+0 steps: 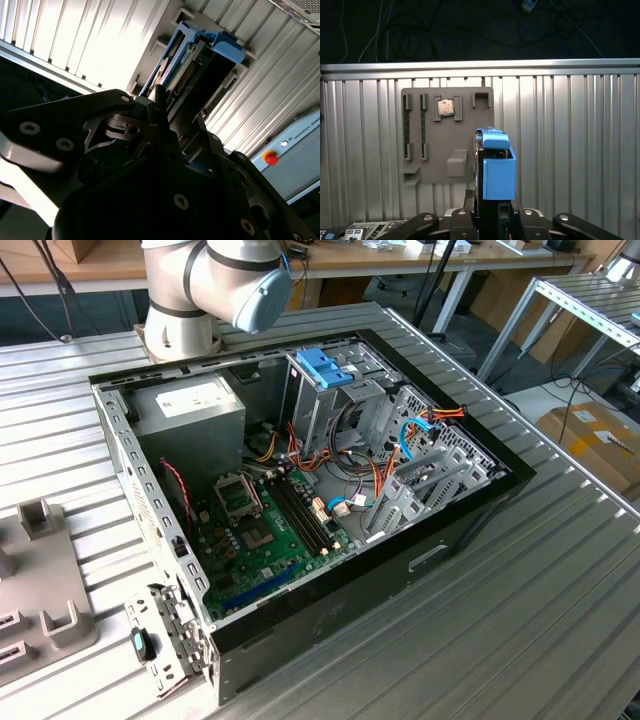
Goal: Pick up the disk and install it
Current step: 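Pick up the disk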
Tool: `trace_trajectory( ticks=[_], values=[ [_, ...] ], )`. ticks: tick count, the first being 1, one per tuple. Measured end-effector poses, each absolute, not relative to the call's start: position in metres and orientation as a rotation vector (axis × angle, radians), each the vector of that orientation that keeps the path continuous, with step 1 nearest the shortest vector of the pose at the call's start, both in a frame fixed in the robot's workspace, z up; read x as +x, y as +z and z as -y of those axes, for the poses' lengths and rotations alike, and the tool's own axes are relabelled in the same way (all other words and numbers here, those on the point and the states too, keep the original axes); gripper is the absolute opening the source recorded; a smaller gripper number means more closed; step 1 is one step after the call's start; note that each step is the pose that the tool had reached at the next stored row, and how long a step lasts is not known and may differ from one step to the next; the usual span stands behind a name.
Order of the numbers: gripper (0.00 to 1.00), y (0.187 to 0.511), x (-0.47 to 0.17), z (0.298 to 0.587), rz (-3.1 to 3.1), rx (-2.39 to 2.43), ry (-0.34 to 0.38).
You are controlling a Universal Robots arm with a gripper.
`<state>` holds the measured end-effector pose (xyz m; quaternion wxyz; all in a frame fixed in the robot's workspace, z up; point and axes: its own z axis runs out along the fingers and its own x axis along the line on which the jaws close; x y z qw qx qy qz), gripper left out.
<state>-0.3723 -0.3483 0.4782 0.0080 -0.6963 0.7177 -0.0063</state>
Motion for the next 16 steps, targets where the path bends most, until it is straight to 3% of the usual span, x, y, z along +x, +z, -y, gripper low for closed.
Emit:
trace_trajectory(
  ticks=[16],
  values=[
    [0.35,0.478,-0.338,0.348,-2.243,-2.177,-0.02]
  ],
)
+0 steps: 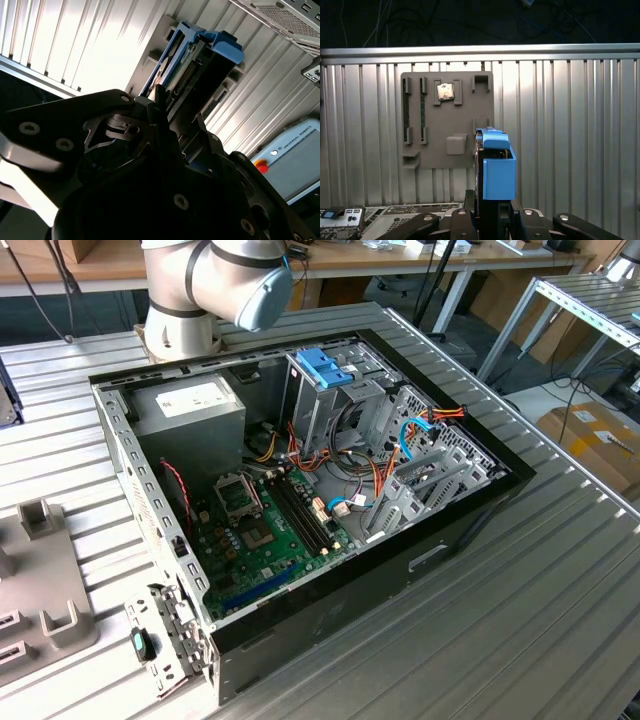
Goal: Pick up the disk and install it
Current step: 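Pick up the disk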
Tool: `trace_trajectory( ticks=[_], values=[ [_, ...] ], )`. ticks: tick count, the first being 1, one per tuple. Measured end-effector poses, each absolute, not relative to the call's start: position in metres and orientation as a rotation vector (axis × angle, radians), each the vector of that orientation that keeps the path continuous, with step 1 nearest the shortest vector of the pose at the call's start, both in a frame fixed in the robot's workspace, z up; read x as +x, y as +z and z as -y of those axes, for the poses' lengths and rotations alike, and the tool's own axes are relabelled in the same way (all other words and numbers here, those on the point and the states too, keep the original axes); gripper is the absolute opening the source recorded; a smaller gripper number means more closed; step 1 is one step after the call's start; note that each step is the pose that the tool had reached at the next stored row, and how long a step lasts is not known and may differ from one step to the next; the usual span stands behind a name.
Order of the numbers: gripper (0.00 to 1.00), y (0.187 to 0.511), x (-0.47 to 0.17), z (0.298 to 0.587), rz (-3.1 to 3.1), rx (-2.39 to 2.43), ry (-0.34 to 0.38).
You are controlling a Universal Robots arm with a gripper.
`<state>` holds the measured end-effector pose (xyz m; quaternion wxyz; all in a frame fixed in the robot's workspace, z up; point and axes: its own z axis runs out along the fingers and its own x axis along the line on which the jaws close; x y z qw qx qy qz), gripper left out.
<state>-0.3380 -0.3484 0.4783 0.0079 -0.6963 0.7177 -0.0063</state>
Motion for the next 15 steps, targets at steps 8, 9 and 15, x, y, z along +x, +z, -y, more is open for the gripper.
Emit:
trace_trajectory(
  ticks=[8,9,15],
  values=[
    [0.35,0.478,-0.322,0.348,-2.243,-2.176,-0.02],
    [0.35,0.478,-0.32,0.348,-2.243,-2.177,-0.02],
    [0.35,0.478,-0.309,0.348,-2.243,-2.177,-0.02]
  ],
)
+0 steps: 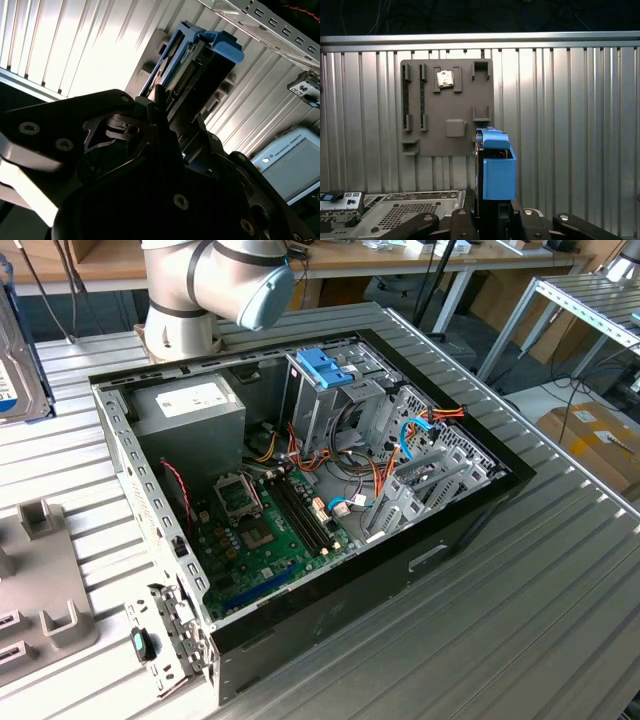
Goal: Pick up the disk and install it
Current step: 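Pick up the disk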
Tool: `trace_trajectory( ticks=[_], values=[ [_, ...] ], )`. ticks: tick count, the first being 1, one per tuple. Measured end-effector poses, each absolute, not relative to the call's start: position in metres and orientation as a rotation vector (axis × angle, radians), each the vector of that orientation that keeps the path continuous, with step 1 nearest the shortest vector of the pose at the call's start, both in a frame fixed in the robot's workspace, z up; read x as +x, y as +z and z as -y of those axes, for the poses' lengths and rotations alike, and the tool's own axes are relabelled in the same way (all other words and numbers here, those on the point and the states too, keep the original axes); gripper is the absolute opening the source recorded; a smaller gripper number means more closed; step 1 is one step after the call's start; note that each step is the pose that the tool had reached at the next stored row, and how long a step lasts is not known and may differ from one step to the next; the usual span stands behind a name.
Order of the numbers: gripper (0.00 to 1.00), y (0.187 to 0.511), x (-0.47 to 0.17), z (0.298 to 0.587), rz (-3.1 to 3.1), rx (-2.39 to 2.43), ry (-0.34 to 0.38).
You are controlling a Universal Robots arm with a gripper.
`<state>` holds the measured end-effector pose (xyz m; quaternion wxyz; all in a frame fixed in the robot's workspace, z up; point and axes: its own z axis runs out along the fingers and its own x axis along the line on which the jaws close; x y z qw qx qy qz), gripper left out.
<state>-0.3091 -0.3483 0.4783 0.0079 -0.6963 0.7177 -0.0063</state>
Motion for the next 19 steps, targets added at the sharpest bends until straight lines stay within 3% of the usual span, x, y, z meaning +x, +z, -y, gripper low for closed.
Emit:
trace_trajectory(
  ticks=[19],
  values=[
    [0.35,0.478,-0.282,0.348,-2.243,-2.177,-0.02]
  ],
)
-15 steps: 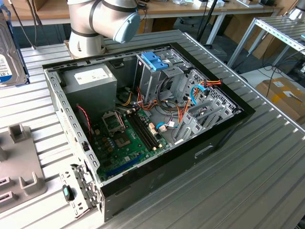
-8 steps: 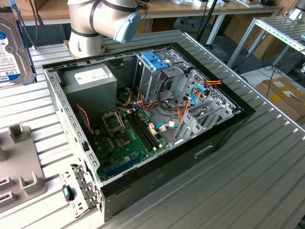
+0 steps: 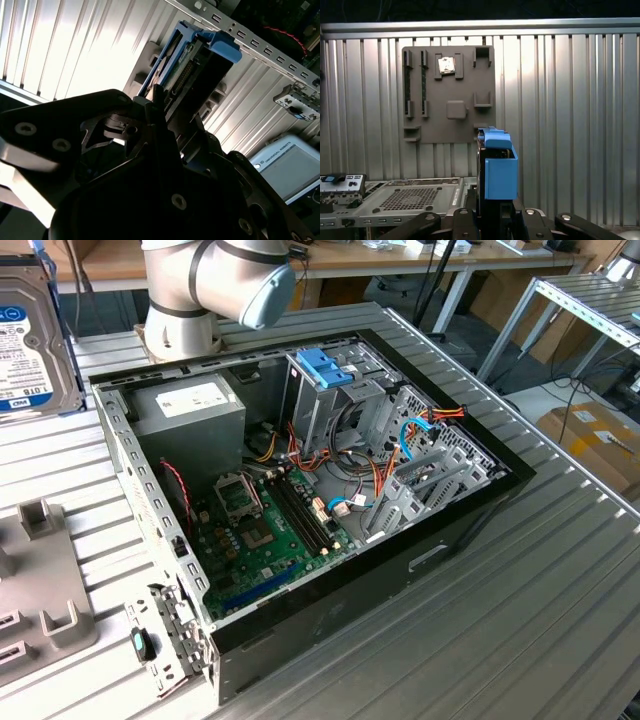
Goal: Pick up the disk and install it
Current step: 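Pick up the disk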
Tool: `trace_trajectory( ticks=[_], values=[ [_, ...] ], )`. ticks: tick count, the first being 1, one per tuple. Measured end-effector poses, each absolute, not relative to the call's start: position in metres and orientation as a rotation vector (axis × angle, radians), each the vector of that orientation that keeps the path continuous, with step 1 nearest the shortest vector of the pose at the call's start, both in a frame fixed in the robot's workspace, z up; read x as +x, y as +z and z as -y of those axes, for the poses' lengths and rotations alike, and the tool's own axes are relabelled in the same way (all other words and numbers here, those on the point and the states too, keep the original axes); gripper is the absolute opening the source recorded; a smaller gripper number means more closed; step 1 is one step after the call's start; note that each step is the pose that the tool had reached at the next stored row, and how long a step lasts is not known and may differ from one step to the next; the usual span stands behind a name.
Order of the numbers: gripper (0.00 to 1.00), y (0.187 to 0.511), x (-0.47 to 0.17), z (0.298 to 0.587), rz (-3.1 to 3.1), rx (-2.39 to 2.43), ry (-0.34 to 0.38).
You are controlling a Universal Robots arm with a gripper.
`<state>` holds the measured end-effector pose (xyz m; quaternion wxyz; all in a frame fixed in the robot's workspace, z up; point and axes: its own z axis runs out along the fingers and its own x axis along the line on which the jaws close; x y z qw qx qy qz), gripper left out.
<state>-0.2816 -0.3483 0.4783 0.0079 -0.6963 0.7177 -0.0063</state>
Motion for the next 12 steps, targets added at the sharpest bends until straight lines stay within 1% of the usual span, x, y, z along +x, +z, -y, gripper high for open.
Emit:
trace_trajectory(
  ticks=[12],
  values=[
    [0.35,0.4788,-0.2728,0.3483,-2.243,-2.177,-0.02]
  ],
)
